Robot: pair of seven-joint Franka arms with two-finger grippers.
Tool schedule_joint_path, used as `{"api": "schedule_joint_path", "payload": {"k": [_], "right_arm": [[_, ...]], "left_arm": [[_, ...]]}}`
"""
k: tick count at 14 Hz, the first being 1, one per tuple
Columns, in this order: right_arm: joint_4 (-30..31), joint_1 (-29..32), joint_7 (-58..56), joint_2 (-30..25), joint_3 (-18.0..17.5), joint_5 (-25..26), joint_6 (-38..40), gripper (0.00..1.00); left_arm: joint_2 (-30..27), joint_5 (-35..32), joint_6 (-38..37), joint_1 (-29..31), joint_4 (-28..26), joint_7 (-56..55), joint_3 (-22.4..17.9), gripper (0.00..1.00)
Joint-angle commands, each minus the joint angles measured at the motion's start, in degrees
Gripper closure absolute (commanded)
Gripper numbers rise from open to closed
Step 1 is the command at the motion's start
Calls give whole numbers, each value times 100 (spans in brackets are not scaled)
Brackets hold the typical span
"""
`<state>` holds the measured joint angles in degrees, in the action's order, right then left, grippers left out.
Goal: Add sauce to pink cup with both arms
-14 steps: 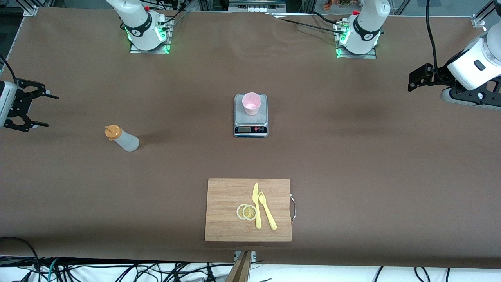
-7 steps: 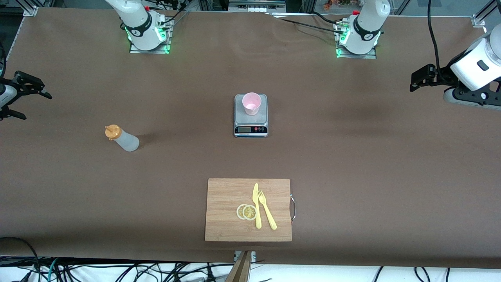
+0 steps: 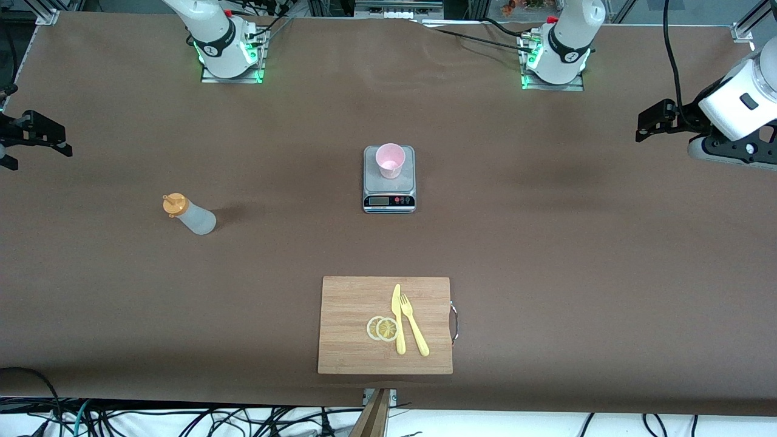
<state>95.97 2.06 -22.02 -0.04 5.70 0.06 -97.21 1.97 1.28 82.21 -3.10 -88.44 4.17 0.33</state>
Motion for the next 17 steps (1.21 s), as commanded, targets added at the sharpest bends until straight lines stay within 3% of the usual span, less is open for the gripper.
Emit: {"api": "schedule_joint_path", "payload": {"k": [1,9,15,17], "right_arm": [[1,-21,872,-198,-244,47,61,0],[-297,5,998,-146,-210,-673,246,0],[-403,-12,1068,-31,-280,-665,281,0],[-403,-47,1601,-31,-324,-622,483,0]], "left_arm": [[-4,109,-117,37,107,120,-6,0],[-4,100,-117,28,116,128,-6,0],[-21,100,-117,37,99,128,-24,0],[-22,100,-117,37,90,128,-24,0]]}}
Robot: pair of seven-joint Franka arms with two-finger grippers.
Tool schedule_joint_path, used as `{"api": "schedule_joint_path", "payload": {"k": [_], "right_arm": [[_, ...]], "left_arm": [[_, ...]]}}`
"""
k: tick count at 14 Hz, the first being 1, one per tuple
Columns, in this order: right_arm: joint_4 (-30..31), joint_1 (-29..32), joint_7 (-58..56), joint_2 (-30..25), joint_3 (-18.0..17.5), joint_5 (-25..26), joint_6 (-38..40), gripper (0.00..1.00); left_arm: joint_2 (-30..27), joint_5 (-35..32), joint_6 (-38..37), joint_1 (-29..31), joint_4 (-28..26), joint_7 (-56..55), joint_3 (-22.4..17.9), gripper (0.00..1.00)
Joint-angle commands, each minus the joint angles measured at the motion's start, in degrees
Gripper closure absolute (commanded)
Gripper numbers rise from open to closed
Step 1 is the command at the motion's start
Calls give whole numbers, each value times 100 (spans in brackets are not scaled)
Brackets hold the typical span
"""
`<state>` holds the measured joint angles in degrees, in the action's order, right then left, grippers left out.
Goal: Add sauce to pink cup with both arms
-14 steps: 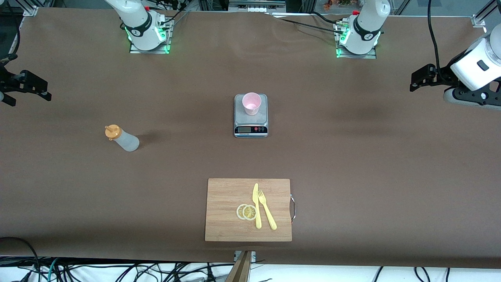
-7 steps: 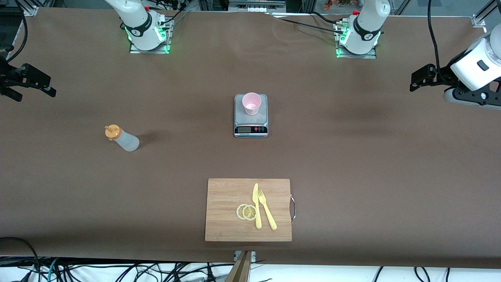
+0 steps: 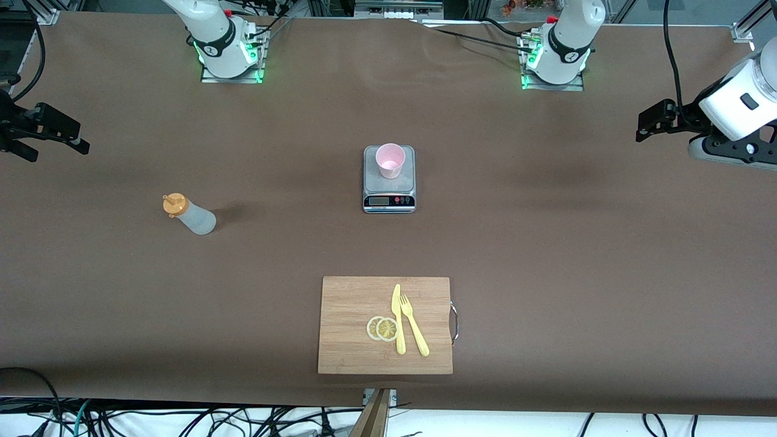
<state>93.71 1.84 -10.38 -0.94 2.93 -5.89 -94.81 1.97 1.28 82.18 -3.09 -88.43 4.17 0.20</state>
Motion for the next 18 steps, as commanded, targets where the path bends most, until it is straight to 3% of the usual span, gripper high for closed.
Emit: {"api": "schedule_joint_path", "payload": {"k": [1,3,6,18], "right_arm": [[-178,-51,484,58,-100,0,322,0],[-257,-61,493,58,-109,35,357,0],[-423,-87,493,58,-187,517,515,0],[-521,-78,537,120,-162,571,489,0]], "left_arm": [[-22,91,-114,37,89,128,-11,0],[-22,83,-106,37,89,128,-20,0],[-21,82,-106,37,89,128,-20,0],[-13,82,-106,37,89,120,-2,0]]}}
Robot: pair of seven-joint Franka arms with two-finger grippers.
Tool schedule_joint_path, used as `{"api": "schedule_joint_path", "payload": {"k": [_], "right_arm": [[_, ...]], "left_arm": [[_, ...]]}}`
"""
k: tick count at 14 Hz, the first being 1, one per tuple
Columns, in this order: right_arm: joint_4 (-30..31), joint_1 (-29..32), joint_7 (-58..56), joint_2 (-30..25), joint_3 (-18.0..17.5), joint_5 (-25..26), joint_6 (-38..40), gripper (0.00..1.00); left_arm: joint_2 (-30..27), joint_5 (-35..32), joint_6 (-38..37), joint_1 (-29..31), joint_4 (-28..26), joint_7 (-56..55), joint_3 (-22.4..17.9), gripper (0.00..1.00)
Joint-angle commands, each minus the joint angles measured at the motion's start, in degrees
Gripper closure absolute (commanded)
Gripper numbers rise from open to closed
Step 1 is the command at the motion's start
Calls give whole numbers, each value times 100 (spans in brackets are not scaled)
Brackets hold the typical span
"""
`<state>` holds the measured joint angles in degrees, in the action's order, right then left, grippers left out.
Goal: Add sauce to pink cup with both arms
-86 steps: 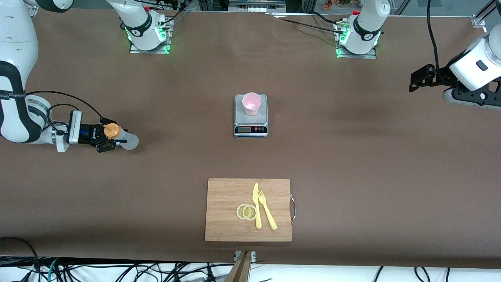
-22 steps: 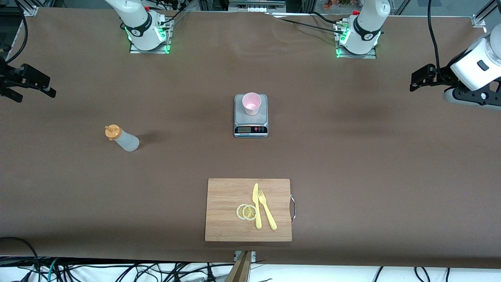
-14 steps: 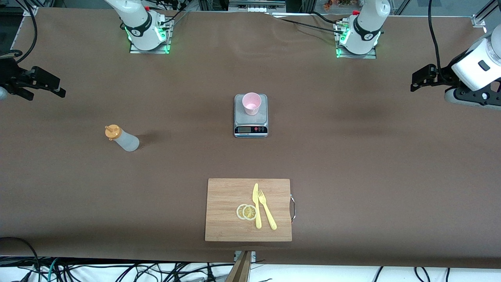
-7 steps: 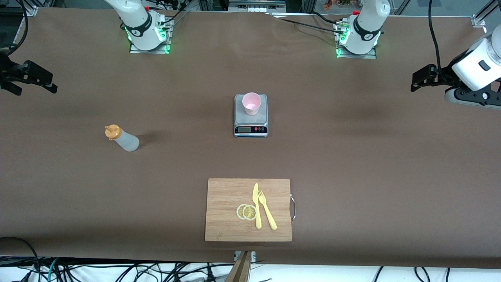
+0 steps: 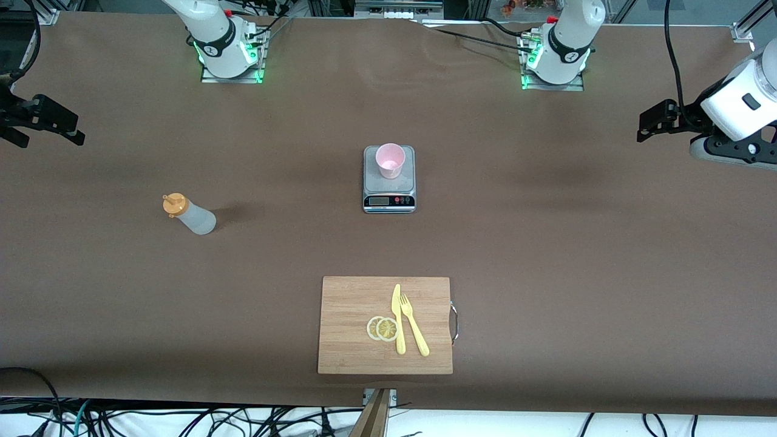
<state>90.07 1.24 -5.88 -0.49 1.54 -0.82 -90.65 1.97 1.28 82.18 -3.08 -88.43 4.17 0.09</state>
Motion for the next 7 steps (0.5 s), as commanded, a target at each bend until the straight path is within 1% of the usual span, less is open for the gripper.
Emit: {"api": "schedule_joint_path", "payload": {"k": [1,7], "right_arm": [[-156,-10,87,75,-13,65,91,0],[-138,8,87,75,4,65,144,0]], "left_arm": [[-13,82,-105,36,89,120,8,0],[-13,82,-105,36,89,128,0,0]]}}
